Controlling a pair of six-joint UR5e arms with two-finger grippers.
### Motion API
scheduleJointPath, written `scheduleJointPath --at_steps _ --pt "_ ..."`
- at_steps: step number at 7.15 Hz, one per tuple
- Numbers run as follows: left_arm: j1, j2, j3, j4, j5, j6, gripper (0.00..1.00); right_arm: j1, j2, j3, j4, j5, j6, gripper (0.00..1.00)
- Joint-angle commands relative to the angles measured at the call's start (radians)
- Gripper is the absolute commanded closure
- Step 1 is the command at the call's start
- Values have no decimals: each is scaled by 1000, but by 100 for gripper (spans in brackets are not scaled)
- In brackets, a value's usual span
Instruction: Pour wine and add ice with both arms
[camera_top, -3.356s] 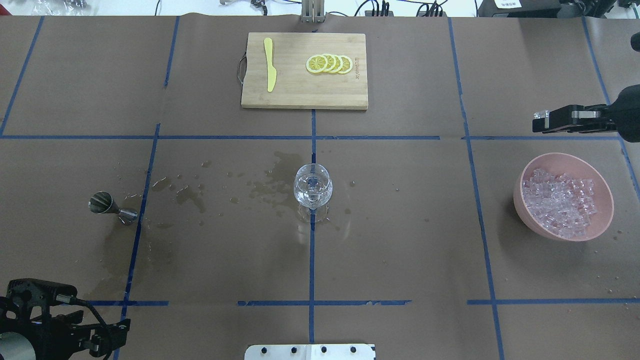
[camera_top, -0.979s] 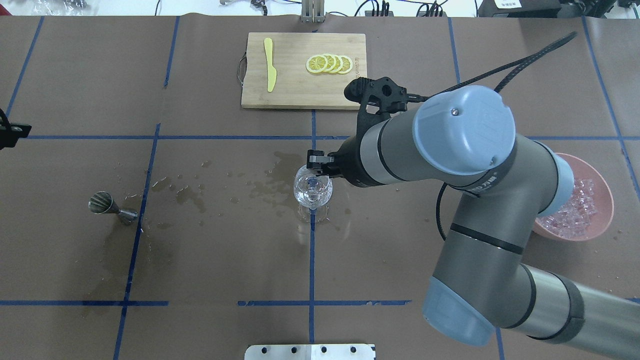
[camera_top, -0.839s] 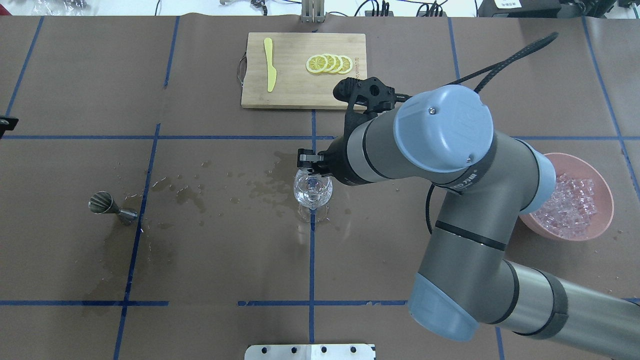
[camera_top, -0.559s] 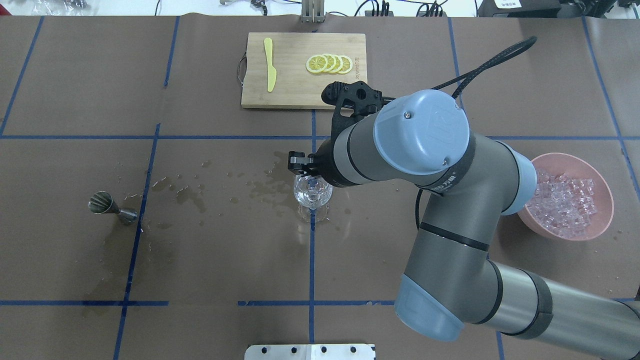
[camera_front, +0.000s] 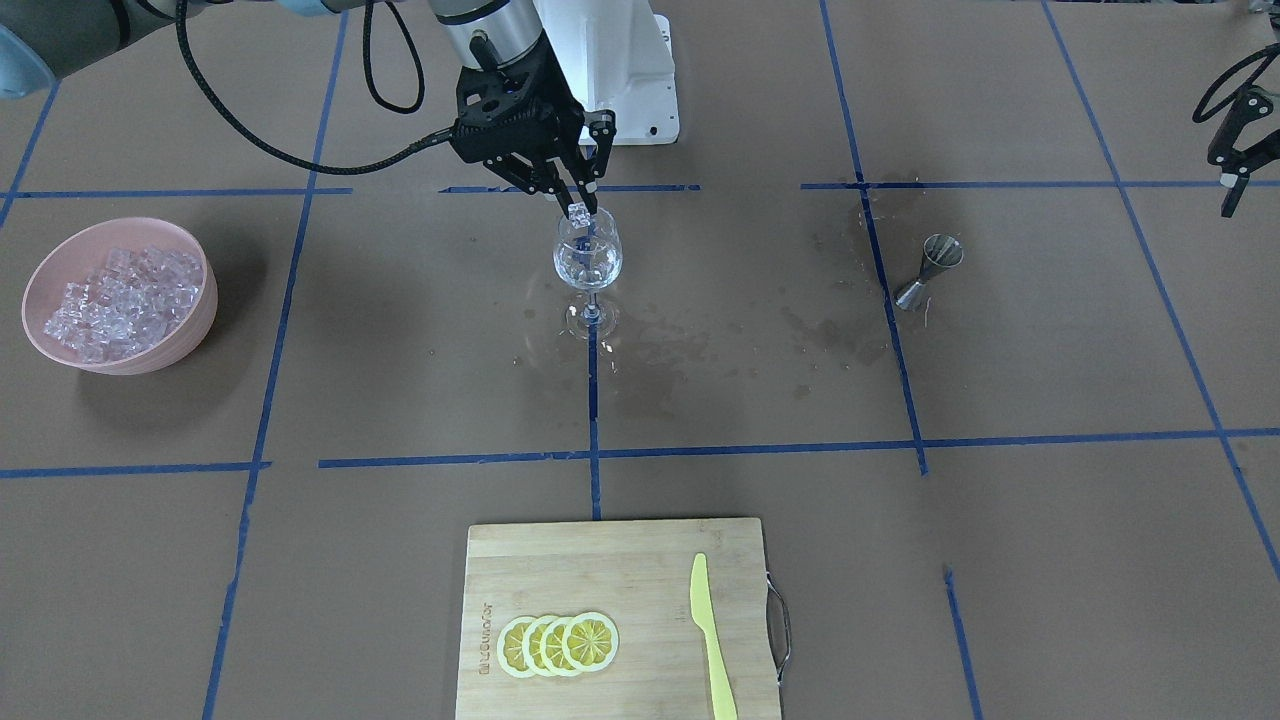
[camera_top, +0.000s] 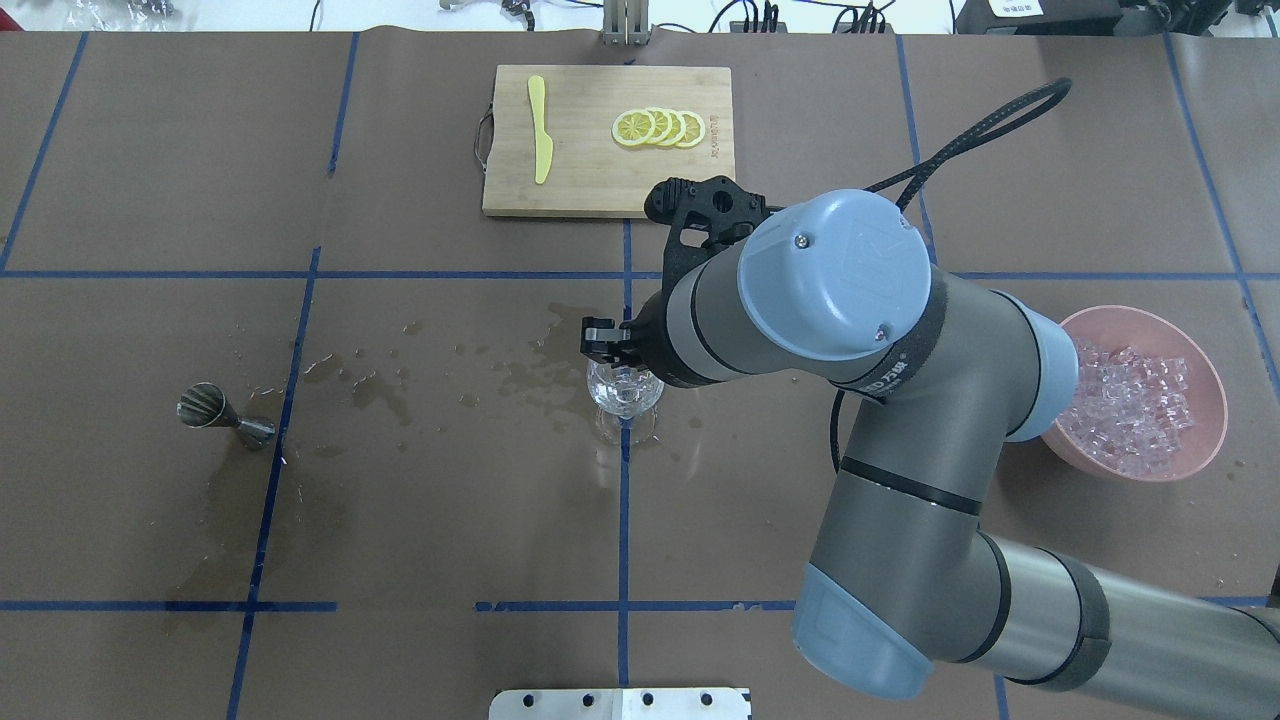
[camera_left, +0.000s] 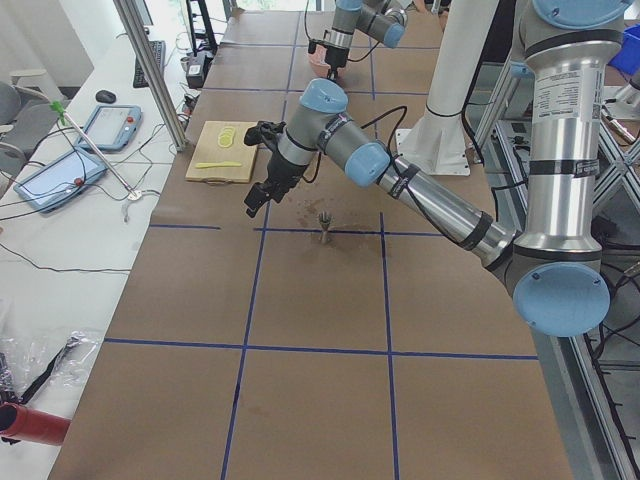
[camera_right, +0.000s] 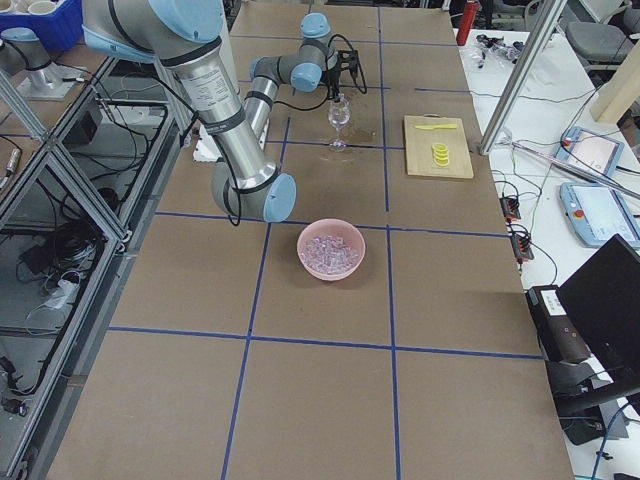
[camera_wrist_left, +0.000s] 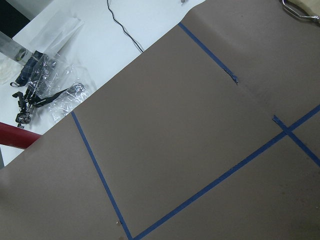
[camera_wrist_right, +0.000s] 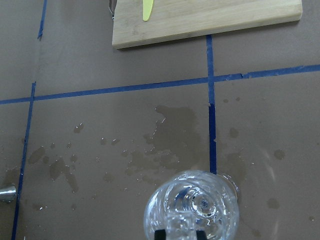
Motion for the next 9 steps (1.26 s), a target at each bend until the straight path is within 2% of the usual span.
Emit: scheduleJointPath --at_steps 1,2,4,5,7,8,9 --pt "-1 -1 4 0 -1 0 0 -12 4 0 -7 -1 46 86" --pt "-1 -1 6 0 1 0 0 -13 4 -1 -8 -1 47 73" --pt "-1 -1 9 -2 1 0 0 -13 4 -1 -7 -13 47 23" --pt "-1 -1 7 -2 -1 0 0 -15 5 -1 -8 -15 47 14" --pt "-1 -2 7 -2 -1 -4 0 -13 5 0 -8 -15 47 10" --pt "-1 -5 13 -2 -1 -6 0 -12 2 18 -22 -11 47 4" --pt "-2 -11 24 6 -30 -6 0 2 2 66 -97 -4 43 1"
